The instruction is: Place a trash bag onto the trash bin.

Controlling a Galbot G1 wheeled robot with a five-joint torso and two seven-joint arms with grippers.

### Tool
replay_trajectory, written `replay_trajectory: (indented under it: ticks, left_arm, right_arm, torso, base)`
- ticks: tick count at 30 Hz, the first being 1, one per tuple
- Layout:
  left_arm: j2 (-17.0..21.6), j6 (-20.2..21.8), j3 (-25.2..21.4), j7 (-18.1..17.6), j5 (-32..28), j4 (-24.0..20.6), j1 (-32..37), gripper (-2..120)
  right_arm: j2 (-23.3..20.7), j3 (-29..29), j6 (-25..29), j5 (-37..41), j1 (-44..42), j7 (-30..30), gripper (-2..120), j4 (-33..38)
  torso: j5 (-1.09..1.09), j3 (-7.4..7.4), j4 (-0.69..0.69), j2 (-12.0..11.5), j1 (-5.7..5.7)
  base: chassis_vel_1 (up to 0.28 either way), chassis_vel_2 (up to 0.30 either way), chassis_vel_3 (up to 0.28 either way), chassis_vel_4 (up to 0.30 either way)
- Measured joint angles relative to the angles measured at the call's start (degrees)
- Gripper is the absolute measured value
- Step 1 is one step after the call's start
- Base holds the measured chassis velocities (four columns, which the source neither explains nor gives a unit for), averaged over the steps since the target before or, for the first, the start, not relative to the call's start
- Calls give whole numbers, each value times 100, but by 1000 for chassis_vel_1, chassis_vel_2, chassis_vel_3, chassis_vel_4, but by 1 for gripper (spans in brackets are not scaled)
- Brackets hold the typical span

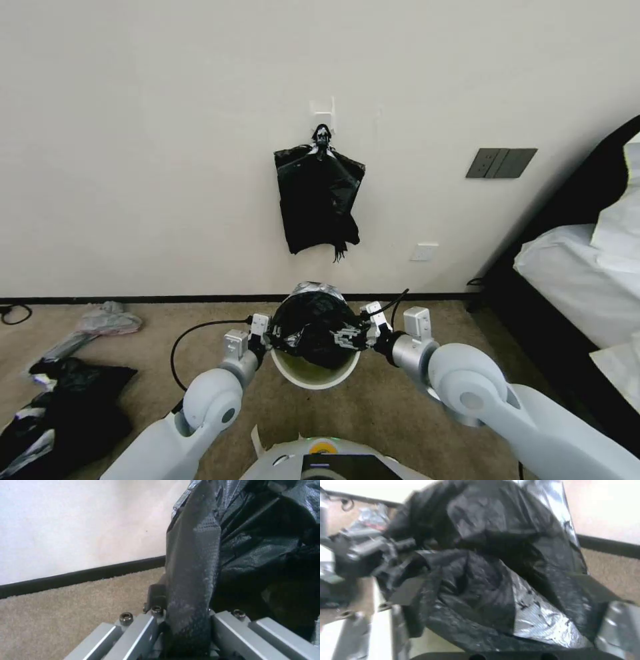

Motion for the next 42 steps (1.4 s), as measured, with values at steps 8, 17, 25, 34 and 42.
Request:
replay_trajectory:
  ticks: [8,17,25,34,42]
  left_arm:
    - [-8,30,24,7,-11,-96,56,1]
    - [-14,37,-1,9,-46,-101,26,1]
    - [8,136,-115,-14,-314,-94,-46,1]
    - [53,268,-393,-95,-931,-46,-127,1]
    - [162,454,-816,-293,-1988,87,-367,1]
  right_arm:
    - [-307,-186,-48,-69,72,-156,46,-79]
    - [-438,-214,16,-202,5,-249,14,-73]
    - [-508,-106,115,-240,-110,-250,0,28]
    - [-576,181,235,-163,-330,-242,0,224]
    - [-527,486,269,9,-686,-218,0,450]
  torso:
    - [-1,0,0,0,0]
    - [0,0,0,0,0]
    - [0,0,0,0,0]
    - [-1,0,0,0,0]
    - [0,0,0,0,0]
  base:
    - [0,0,0,0]
    - [0,0,0,0]
    - [0,0,0,0]
    - [0,0,0,0]
    - [0,0,0,0]
